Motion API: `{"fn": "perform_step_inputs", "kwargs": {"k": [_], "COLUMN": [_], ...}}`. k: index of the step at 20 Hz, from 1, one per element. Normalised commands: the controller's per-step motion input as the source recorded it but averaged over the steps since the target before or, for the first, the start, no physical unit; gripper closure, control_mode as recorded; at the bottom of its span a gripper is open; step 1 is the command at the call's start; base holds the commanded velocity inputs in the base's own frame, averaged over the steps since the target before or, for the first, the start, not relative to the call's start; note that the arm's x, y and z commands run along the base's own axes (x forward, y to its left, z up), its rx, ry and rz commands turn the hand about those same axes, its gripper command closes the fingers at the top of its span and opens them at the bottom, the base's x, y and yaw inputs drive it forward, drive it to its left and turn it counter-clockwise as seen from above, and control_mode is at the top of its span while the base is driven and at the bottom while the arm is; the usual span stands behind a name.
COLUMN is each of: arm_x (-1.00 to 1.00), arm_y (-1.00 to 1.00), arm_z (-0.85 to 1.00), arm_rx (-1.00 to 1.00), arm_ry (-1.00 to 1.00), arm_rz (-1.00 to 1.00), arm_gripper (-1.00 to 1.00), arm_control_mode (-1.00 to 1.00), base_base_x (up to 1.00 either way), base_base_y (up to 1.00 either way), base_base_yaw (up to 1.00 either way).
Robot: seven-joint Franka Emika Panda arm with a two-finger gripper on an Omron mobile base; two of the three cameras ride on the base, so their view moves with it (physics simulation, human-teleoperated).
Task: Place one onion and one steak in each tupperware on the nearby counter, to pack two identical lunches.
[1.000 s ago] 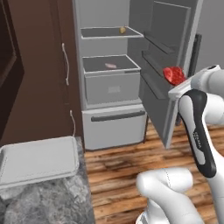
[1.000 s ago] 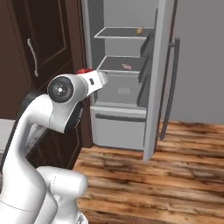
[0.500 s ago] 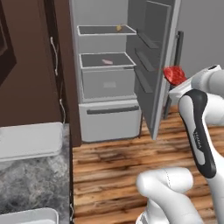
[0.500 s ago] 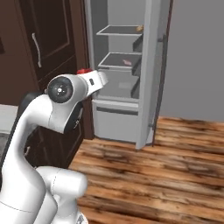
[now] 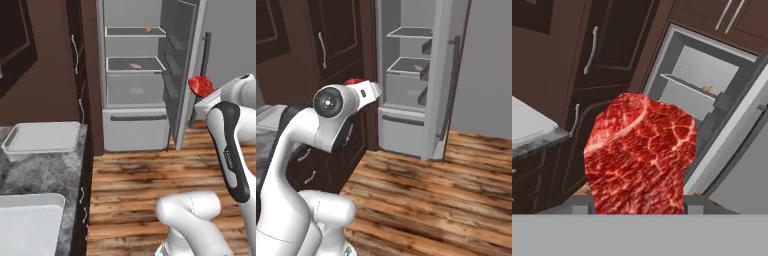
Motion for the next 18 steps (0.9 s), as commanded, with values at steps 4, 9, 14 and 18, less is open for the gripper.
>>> {"fn": "perform_step_inputs", "kwargs": {"k": [4,9,14,18], "arm_x": [0.0,0.0,0.0,0.0], "arm_y": [0.0,0.0,0.0,0.0], "arm_z": [0.0,0.0,0.0,0.0], "arm_rx": [0.0,0.0,0.0,0.0], "arm_ry": [0.0,0.0,0.0,0.0], "arm_rz": [0.0,0.0,0.0,0.0], "arm_gripper": [1.0,1.0,1.0,1.0], "arm_control_mode": [1.0,1.0,1.0,1.0], "base_base_x": [-0.74,-0.5,-0.15,0.0], "base_base_y": [0.0,0.0,0.0,-0.14], "base_base_yaw": [0.3,0.34,0.4,0.46]}}
